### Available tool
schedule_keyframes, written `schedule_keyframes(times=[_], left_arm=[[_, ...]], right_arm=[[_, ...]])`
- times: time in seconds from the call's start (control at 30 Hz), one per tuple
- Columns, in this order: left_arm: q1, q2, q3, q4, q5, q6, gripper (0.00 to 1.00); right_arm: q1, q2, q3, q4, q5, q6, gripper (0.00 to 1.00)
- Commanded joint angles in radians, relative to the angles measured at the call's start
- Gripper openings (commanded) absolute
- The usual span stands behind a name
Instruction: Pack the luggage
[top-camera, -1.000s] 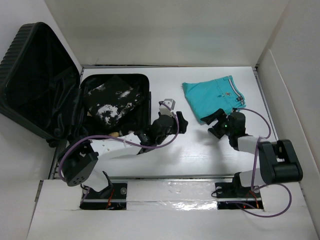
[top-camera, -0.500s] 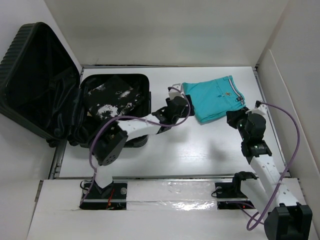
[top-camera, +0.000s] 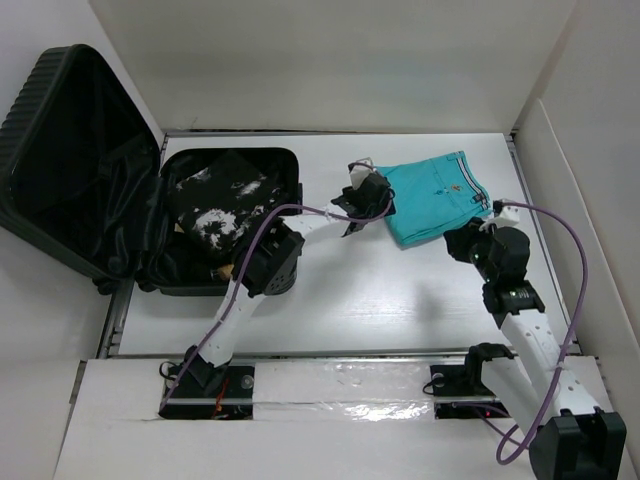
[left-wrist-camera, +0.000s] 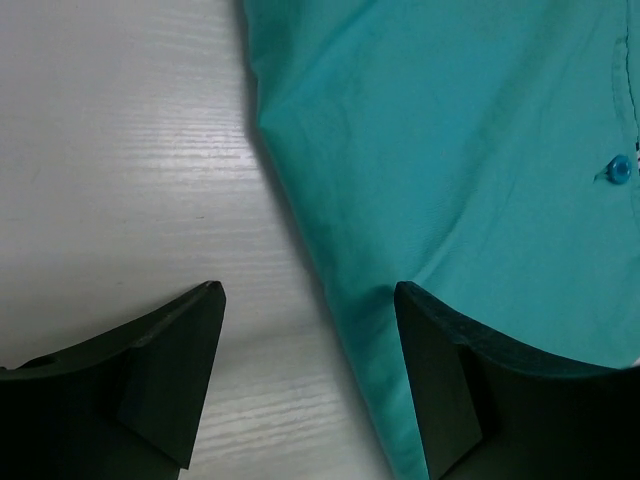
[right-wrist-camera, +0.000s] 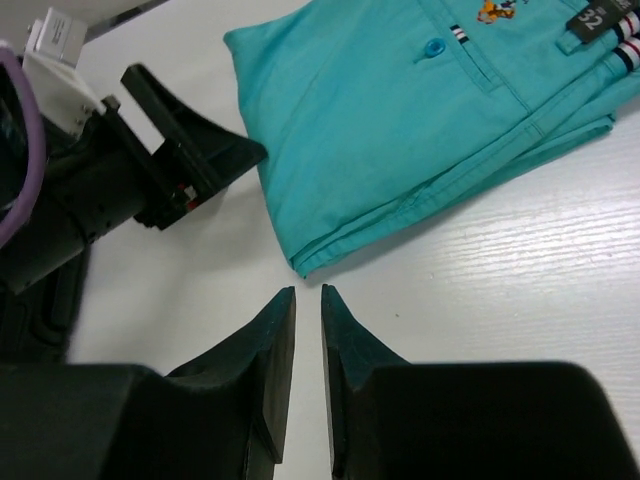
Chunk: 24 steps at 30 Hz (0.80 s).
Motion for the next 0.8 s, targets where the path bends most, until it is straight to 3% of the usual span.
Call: schedule_keyframes(times=[0.0, 0.2, 0.37, 0.43, 0.47, 0.53, 0.57, 0.63, 0.67, 0.77], left_arm=[[0.000, 0.038, 0.106, -0.066, 0.037, -0.043, 0.66], [0.000, 0.170, 0.291, -0.161, 0.053, -0.070, 0.66], [-0.009, 0.198, 0.330, -0.164, 0.070, -0.065, 0.60], [-0.009, 0.204, 0.339, -0.158, 0.071, -0.067, 0.52], [-0.009, 0.201, 0.333, -0.146, 0.079, -0.065, 0.41], [-0.009, 0.190, 0.303, -0.089, 0.083, -0.057, 0.28], [-0.009, 0.187, 0.290, -0.076, 0.094, -0.054, 0.15], [0.003, 0.164, 0.237, 0.013, 0.126, -0.030, 0.04], [0.013, 0.152, 0.214, 0.041, 0.142, -0.024, 0.00], [0.026, 0.084, 0.135, 0.110, 0.160, 0.031, 0.00]], right_arm=[[0.007, -0.011, 0.010, 0.055, -0.077, -0.050, 0.23], [0.041, -0.018, 0.006, 0.087, -0.122, -0.042, 0.23], [0.059, -0.048, 0.027, 0.076, -0.111, -0.038, 0.24], [0.060, -0.064, 0.041, 0.078, -0.113, -0.030, 0.23], [0.072, -0.068, 0.047, 0.079, -0.117, -0.025, 0.24], [0.072, -0.080, 0.059, 0.079, -0.125, -0.018, 0.23], [0.084, -0.084, 0.072, 0.076, -0.127, -0.015, 0.24], [0.093, -0.104, 0.086, 0.063, -0.128, -0.010, 0.23], [0.104, -0.113, 0.096, 0.060, -0.128, -0.010, 0.23], [0.125, -0.147, 0.102, 0.050, -0.116, -0.010, 0.23]])
